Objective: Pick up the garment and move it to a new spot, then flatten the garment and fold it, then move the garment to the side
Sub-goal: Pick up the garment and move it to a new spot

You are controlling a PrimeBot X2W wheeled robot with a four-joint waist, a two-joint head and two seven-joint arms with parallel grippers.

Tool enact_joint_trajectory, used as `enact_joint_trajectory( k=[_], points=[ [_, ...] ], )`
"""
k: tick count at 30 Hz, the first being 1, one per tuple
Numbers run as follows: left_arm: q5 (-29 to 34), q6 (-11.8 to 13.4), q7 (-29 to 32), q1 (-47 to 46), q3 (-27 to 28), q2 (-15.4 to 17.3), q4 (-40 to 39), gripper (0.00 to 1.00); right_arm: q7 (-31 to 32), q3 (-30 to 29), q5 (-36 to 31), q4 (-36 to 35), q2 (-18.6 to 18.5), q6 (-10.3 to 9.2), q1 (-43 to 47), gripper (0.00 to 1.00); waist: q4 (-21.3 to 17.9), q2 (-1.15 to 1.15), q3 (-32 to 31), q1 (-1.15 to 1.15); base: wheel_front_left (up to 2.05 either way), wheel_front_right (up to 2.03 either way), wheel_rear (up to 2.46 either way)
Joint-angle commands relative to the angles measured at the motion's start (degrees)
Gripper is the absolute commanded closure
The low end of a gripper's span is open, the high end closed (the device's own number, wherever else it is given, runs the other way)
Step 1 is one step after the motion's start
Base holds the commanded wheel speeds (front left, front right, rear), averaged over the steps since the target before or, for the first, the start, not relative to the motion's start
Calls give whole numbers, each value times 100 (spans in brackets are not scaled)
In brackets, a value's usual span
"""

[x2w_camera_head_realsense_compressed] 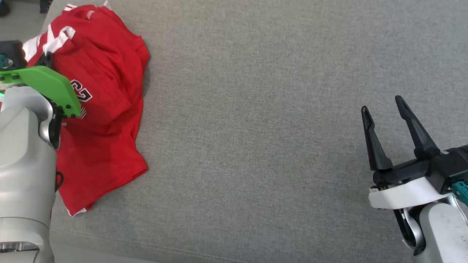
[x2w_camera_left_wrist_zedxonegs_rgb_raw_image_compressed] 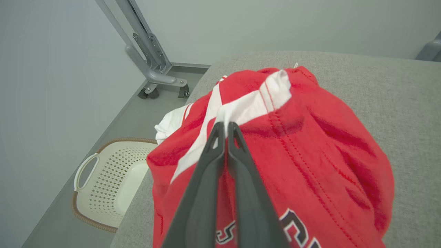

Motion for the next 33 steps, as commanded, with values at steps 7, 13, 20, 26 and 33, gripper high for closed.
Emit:
enact_joint_trajectory(
  k=[7,13,20,26,33],
  points=[
    [-12,-66,-1272,63,76,170,-780,100,-18,54,-30,190,326,0,96,0,119,0,-814,0,0,0,0],
    [-64,-137,-1438,566,287,31,-2455,100,-18,69,-73,342,610,0,252,0,86,0,-1328,0,0,0,0],
    [70,-206,-1437,1412,304,-304,-4423,100,-19,70,-95,422,812,0,295,0,-175,0,-1706,0,0,0,0],
    [33,-260,-1374,1640,-154,-671,-5166,100,-19,62,-115,461,910,0,326,0,-522,0,-1871,0,0,0,0],
    [-59,-72,-1027,1580,-660,-1107,-5721,100,-19,56,-84,438,957,1,252,0,-1166,0,-1843,0,0,0,0]
  ],
)
